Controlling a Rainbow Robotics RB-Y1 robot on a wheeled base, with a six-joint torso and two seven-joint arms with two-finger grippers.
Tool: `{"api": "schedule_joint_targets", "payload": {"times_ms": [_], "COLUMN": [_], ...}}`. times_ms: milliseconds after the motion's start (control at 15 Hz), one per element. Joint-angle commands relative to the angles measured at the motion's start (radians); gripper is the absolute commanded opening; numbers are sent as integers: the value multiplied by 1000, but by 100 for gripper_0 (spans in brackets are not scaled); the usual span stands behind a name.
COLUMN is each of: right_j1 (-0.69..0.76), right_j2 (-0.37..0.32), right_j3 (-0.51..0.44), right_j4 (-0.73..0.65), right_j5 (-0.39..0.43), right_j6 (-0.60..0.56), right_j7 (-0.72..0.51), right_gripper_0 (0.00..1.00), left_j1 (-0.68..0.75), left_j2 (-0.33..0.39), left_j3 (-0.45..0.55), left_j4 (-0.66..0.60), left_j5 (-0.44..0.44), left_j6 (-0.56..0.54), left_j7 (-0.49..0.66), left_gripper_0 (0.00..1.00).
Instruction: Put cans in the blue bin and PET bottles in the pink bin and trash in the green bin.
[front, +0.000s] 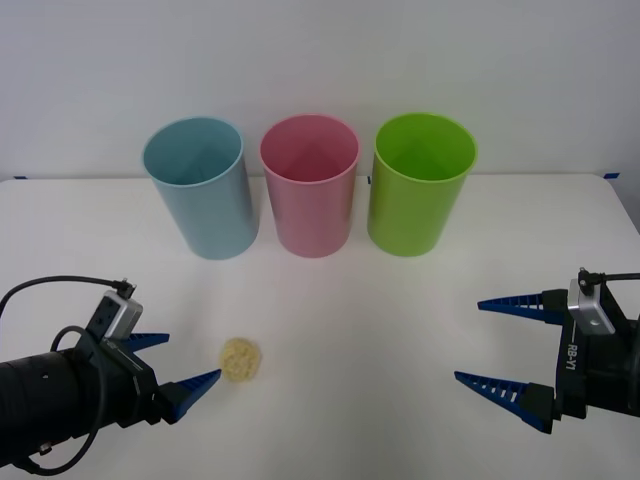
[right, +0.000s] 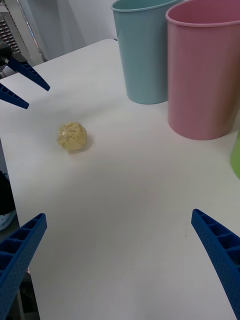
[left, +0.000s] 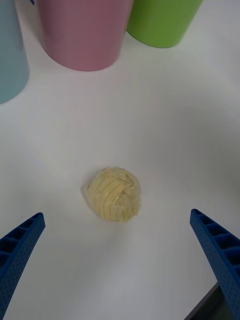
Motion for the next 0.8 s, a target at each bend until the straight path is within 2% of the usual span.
{"api": "schedule_joint_targets", "payload": {"times_ms": [67,200,267,467,667,800], "right_j1": [0,0,0,0,0,0], "right_j2": [0,0,0,0,0,0], "right_j3": [0,0,0,0,0,0], "right_j4": [0,0,0,0,0,0], "right_j5": [0,0,0,0,0,0], "right_j6": [0,0,0,0,0,0], "right_j7": [0,0,0,0,0,0], "right_gripper_0": [100,100,100,100,100,100], "left_j1": [-38,-77,-101,-163,-213,-245], "left_j2": [20,23,26,31,37,57], "left_j3": [-9,-30,-59,-124,-135,-164], "left_j4": [7,11,9,12,18,21], "left_j5": [-14,-17,-26,-100,-118,-130], "left_j6": [-41,-116,-132,-169,-192,-192], "left_j7": [34,45,96,211,273,275], "left_gripper_0": [100,100,100,100,100,100]}}
